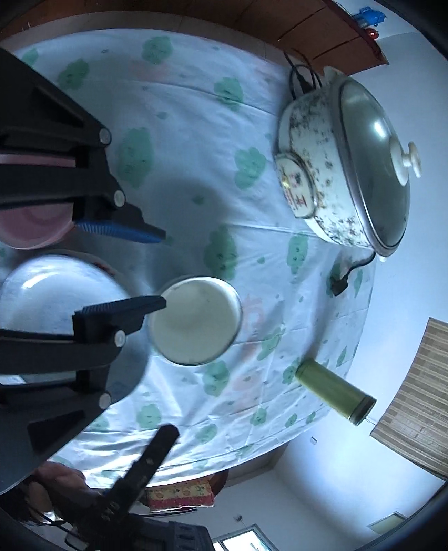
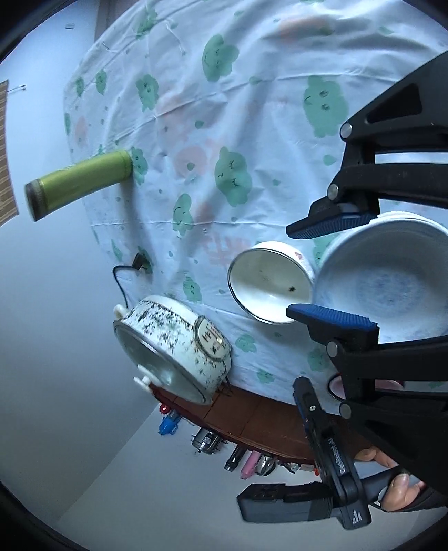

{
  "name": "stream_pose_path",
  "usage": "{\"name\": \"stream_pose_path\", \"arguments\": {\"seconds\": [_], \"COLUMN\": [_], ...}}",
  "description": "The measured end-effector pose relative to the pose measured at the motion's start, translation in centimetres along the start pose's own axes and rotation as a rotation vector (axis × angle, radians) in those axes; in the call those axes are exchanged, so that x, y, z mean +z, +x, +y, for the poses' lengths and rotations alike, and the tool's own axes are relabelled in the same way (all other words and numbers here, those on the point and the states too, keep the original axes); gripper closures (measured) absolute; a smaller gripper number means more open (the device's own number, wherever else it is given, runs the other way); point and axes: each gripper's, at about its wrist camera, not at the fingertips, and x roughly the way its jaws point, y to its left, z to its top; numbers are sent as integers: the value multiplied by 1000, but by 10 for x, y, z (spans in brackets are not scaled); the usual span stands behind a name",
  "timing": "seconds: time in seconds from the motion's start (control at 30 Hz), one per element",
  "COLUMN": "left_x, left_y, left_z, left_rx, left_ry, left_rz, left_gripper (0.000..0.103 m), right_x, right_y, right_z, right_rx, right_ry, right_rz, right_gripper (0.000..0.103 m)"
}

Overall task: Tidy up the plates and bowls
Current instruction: 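Move both tools to the white enamel bowl, then close both tools on the white enamel bowl rim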

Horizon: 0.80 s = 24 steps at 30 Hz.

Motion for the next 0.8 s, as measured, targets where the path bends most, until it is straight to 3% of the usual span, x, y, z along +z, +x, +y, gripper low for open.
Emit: {"name": "stream_pose_path", "arguments": {"seconds": [0.23,0.47,0.57,0.8], "left_x": [25,33,34,33], "left_y": [39,69,80,104], "left_z": [4,-3,-7,-17], "left_rx": [-15,1,13,32], "left_ry": [-76,-66,-54,-19], "left_rz": [84,133,154,203], "left_gripper": [70,70,70,77], "right_x": [20,26,27,27], "right_y": [44,73,83,105], "right_z": [-23,-20,-18,-21], "right_rx": [21,26,23,14], "right_ry": [91,59,38,41], "right_rz": [95,150,174,234], "right_gripper": [61,61,73,86]}}
